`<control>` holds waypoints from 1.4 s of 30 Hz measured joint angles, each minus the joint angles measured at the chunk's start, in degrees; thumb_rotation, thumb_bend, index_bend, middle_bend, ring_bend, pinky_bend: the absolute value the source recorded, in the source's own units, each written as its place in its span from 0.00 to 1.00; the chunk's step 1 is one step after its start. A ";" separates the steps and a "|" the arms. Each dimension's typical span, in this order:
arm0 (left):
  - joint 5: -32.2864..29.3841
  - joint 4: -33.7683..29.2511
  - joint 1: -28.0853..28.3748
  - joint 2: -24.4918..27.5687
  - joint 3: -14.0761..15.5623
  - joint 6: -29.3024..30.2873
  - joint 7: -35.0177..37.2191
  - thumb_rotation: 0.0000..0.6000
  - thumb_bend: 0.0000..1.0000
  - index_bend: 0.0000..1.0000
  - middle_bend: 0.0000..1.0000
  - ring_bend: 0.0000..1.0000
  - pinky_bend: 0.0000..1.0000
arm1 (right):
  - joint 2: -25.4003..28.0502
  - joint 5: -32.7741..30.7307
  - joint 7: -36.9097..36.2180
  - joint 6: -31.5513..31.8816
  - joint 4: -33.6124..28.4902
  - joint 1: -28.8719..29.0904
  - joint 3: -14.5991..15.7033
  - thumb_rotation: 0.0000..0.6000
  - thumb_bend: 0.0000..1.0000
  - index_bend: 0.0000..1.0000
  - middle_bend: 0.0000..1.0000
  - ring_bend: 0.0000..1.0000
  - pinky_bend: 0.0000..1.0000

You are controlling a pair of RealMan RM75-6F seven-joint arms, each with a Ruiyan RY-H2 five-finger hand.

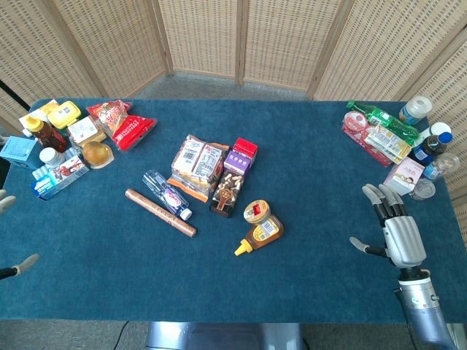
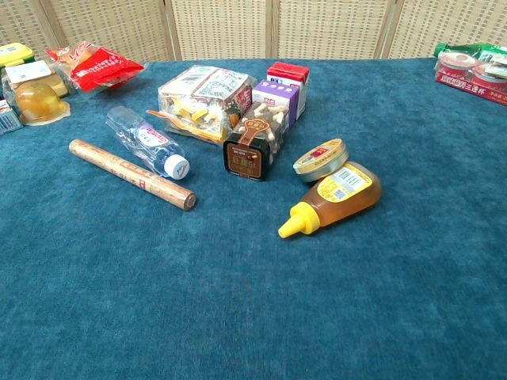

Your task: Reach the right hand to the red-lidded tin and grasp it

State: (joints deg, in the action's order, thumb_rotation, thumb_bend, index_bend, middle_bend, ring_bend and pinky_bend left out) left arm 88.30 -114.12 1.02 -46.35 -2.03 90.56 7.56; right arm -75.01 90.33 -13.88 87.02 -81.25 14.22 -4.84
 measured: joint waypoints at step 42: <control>-6.81 2.19 1.46 0.00 -2.30 -3.55 2.12 1.00 0.02 0.11 0.00 0.00 0.10 | -15.77 -23.73 15.46 -33.55 -8.84 23.29 -10.39 1.00 0.00 0.00 0.00 0.00 0.00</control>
State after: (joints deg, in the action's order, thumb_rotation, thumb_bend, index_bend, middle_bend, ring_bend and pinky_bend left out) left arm 81.49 -111.93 2.49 -46.35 -4.33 87.01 9.68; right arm -90.78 66.61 1.58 53.47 -90.09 37.51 -15.23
